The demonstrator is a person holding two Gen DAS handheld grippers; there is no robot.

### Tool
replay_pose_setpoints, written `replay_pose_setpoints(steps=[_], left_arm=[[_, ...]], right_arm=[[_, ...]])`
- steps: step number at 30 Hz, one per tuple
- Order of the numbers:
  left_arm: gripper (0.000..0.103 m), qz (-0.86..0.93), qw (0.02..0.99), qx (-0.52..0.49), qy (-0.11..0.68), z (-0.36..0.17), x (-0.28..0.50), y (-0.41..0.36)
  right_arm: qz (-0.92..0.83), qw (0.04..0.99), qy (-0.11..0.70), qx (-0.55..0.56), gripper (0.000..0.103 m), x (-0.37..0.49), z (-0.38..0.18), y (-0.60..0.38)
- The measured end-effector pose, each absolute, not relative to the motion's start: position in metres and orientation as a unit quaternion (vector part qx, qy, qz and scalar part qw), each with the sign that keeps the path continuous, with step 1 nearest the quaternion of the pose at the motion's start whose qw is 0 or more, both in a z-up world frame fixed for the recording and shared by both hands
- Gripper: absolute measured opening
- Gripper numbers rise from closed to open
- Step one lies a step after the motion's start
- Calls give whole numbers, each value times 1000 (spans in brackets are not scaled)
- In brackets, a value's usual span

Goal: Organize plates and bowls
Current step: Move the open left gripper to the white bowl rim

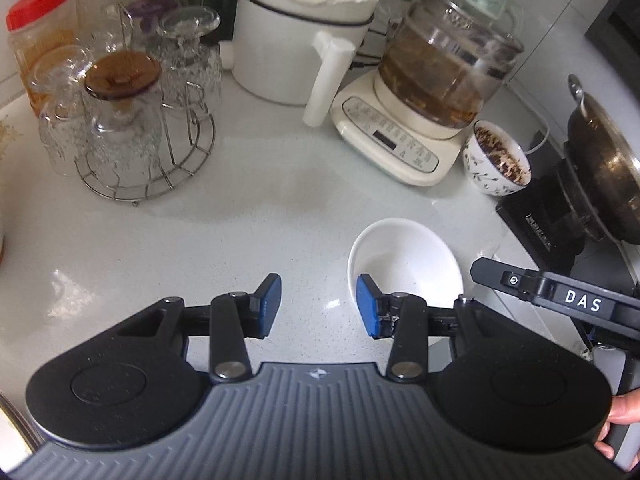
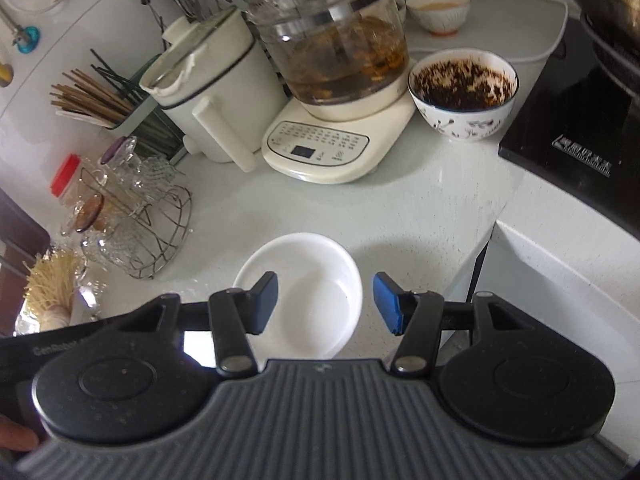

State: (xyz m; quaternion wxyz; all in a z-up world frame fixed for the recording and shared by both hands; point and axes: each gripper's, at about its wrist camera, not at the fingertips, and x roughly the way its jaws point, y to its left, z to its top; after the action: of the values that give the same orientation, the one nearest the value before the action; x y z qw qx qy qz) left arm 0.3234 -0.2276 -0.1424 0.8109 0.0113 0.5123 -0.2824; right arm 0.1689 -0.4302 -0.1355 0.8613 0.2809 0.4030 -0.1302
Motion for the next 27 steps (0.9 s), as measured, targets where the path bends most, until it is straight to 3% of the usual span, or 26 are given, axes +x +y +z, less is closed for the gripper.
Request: replay_pose_setpoints(steps=[13,15,20,25,27], left_arm=[[47,-291,780,-16,554,-174,338,-252],[47,-289,772,-16,566,-180,341,-256],[47,-284,761,-12,583,-194,348,-263],[46,-277,757,-6,592,-202,351,-270],[42,-276,755,-5,596,-204,353,-272]], right_arm=[[-115,828,436,333,55,185,-168,-453],[-116,825,443,331,50,188,-172,-455],[-114,821,448,334,48,193,-181,-459],[-111,810,458,349,37,197,-190,-465],[-108,810,459,349,27,199,-193,-466]])
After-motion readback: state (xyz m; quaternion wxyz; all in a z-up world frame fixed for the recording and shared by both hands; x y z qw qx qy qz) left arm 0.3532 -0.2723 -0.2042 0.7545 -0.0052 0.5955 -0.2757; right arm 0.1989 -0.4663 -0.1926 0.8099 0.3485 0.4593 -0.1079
